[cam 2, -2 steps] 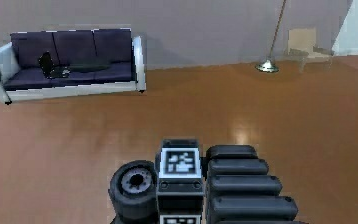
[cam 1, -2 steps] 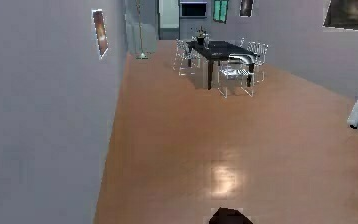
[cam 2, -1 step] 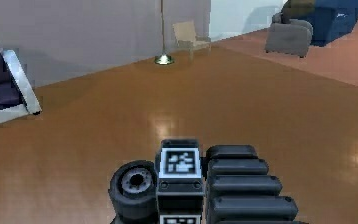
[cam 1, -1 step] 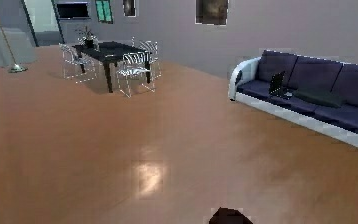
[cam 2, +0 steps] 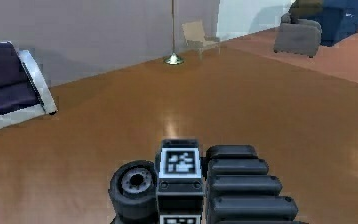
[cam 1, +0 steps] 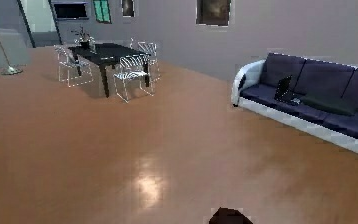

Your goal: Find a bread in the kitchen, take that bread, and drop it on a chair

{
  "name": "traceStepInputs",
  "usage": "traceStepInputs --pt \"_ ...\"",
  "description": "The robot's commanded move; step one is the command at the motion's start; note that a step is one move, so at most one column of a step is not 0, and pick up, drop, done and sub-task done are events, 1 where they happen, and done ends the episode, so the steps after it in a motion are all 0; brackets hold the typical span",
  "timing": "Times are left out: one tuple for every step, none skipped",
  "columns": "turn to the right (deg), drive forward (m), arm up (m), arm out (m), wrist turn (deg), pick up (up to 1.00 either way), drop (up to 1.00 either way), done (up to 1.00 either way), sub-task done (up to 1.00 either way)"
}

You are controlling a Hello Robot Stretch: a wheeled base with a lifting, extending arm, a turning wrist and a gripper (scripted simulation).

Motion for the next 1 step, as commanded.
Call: traceStepInputs --pt "0.0 1.0 0.0 0.0 0.0 0.0 0.0 0.0 0.0"
